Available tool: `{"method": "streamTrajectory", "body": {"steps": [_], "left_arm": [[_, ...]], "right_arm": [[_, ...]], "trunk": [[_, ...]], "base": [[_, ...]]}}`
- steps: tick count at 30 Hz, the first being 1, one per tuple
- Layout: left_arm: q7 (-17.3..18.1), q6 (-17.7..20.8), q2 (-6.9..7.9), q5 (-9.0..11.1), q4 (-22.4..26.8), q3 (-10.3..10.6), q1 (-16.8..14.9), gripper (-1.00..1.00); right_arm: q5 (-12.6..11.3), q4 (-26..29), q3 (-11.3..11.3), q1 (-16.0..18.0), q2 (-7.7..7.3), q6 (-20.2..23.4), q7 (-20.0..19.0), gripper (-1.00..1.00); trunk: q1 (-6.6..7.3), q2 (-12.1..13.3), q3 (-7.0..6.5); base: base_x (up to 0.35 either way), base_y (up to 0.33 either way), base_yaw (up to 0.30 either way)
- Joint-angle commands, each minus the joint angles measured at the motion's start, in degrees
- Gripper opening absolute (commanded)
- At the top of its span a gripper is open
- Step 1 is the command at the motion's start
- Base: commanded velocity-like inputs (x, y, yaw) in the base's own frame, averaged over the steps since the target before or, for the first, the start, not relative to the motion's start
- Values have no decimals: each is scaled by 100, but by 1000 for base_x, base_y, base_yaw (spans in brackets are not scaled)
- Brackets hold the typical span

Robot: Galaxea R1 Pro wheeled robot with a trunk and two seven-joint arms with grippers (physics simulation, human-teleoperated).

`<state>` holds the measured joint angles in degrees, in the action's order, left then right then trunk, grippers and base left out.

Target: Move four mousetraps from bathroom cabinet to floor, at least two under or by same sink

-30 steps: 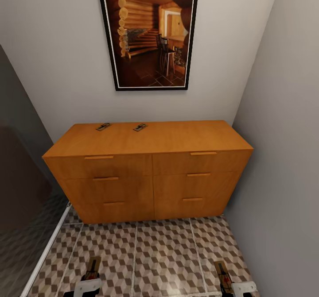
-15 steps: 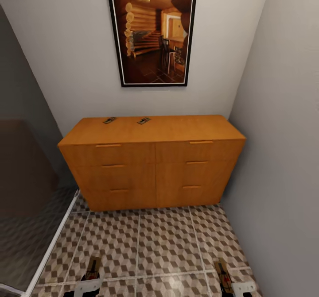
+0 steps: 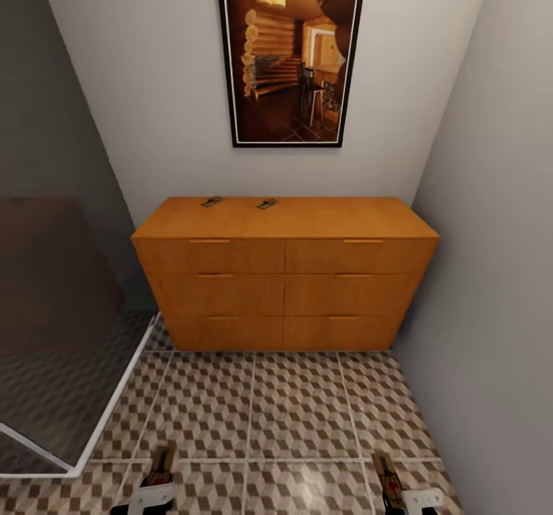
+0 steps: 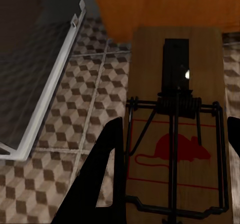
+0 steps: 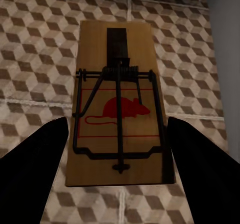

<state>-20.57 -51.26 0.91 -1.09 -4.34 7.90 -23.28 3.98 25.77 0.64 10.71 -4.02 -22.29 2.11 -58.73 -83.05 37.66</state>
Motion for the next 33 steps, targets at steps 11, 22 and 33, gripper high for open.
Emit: {"method": "streamTrajectory", "body": {"steps": [11,22,33], "left_arm": [[-70,-16,-3,-23,-21,45,-10,-100],[-70,-16,-3,-23,-14,45,-10,-100],[-70,-29,-3,-23,-14,40,-10,-100]], "right_arm": [[42,-2,10,1,4,-12,23,-100],[42,-2,14,1,6,-13,19,-100],[42,-2,15,1,7,-21,21,-100]], "trunk": [[0,-3,5],[0,-3,5],[0,-3,-9]], "base": [[-123,79,284],[-213,87,285],[-172,1,286]]}}
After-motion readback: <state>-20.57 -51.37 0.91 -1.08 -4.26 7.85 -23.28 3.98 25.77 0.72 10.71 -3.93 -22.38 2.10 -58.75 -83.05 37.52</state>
